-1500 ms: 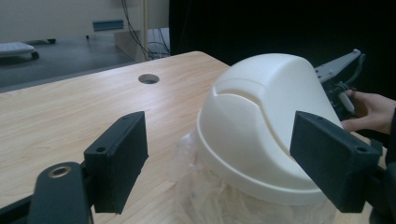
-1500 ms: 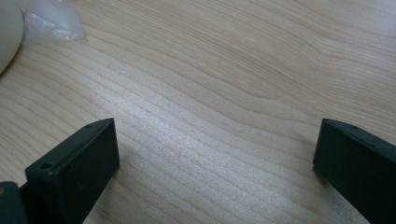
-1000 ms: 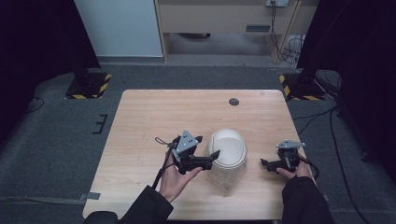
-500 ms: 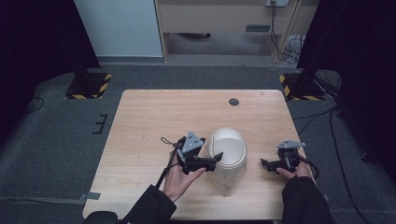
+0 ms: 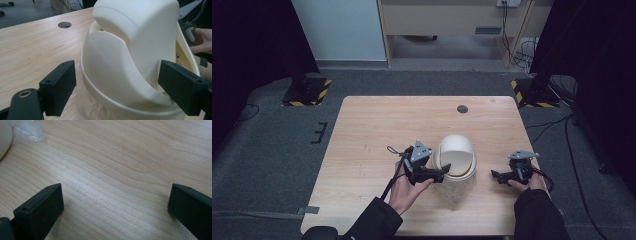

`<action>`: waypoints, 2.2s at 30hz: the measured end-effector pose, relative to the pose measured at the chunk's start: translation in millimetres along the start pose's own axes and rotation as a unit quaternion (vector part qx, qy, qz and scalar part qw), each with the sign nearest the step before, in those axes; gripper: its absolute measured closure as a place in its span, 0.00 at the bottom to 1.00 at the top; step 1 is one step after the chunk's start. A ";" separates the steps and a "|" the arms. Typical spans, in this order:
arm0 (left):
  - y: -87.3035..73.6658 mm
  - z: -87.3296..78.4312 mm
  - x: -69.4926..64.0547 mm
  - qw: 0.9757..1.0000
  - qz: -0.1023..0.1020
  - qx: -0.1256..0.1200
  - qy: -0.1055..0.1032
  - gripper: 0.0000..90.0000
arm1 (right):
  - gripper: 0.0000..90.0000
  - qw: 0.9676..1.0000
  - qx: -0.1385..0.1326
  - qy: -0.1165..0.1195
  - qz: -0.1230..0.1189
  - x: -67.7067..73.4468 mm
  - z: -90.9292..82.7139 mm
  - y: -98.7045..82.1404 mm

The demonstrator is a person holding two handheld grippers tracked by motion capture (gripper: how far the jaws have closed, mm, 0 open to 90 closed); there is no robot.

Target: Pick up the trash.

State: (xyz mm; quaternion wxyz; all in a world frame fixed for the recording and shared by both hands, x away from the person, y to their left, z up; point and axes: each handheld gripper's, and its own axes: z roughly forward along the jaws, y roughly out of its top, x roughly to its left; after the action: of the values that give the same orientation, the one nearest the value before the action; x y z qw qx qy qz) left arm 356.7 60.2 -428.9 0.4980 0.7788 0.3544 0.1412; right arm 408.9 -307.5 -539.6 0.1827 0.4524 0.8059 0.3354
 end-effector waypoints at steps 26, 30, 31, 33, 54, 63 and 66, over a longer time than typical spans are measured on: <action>5.7 16.7 2.4 1.000 0.001 0.022 0.007 0.14 | 0.01 1.000 0.000 0.000 0.000 0.0 0.0 0.0; 6.8 12.2 2.5 1.000 0.005 0.016 0.008 0.15 | 0.01 1.000 0.000 0.000 0.000 0.0 0.0 0.0; 6.8 12.2 2.5 1.000 0.005 0.016 0.008 0.15 | 0.01 1.000 0.000 0.000 0.000 0.0 0.0 0.0; 7.2 6.8 0.1 1.000 0.011 0.011 0.008 0.15 | 0.01 1.000 0.000 0.000 0.000 0.0 0.0 0.0; -9.7 -60.2 17.8 0.999 0.034 -0.030 0.013 0.16 | 0.01 1.000 0.000 0.000 0.000 0.0 0.0 0.0; -30.6 -77.2 31.8 0.999 0.037 -0.023 0.028 0.16 | 0.01 1.000 0.000 0.000 0.000 0.0 0.0 0.0; -40.0 -79.8 36.4 0.999 0.039 -0.013 0.032 0.16 | 0.01 1.000 0.000 0.000 0.000 0.0 0.0 0.0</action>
State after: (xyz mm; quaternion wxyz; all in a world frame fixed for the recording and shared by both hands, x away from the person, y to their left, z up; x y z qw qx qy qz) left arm 320.3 149.5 -431.8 0.4903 0.7807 0.3375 0.1904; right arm 408.8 -307.5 -539.6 0.1826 0.4524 0.8058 0.3355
